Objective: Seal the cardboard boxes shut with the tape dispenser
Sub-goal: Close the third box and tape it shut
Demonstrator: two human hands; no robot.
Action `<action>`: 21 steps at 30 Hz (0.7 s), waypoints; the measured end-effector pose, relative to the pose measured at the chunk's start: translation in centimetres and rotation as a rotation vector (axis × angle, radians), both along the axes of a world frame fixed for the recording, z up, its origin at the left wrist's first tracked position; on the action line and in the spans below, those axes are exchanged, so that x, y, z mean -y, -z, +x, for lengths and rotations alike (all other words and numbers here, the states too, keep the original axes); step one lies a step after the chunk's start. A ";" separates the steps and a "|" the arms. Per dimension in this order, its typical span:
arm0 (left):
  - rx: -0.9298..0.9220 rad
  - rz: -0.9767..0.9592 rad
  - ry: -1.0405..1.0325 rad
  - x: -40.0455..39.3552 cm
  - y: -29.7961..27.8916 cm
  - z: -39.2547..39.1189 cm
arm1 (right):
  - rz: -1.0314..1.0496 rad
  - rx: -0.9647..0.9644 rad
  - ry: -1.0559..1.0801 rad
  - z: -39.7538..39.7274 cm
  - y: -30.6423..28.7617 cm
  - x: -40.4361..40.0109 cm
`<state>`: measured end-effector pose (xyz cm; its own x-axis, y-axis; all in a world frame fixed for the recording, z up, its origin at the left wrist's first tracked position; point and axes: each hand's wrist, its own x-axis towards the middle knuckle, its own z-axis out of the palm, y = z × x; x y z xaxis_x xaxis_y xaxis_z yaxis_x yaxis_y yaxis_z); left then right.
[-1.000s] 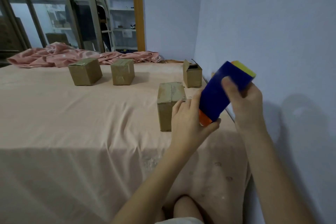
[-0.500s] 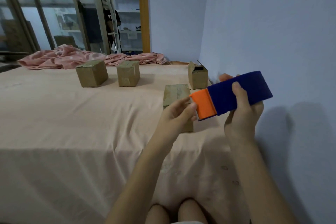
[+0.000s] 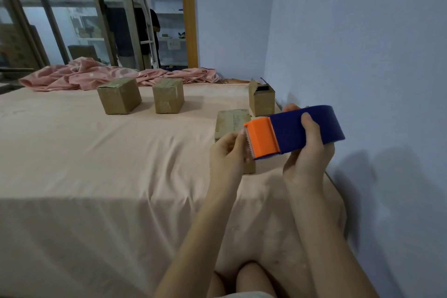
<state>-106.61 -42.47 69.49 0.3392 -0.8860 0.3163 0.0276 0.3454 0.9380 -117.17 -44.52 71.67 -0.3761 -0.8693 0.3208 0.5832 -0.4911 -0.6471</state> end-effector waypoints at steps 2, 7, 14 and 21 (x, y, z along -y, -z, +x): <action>0.086 -0.063 -0.125 0.1 0.1 -0.3 | 0.041 0.027 0.023 0.5 0.1 -0.1; 0.224 -0.120 -0.281 0.2 0.5 -0.7 | 0.144 0.076 0.120 1.5 0.4 0.0; 0.346 -0.103 -0.420 0.0 0.4 -0.1 | 0.166 0.097 0.115 2.3 -0.9 0.5; 0.444 -0.056 -0.522 0.1 0.4 1.7 | 0.182 0.142 0.101 2.7 -1.4 1.0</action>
<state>-104.93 -42.53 69.09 0.5448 -0.6200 0.5647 -0.5386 0.2574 0.8023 -114.45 -45.55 73.10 -0.4942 -0.8636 0.1000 0.6285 -0.4344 -0.6452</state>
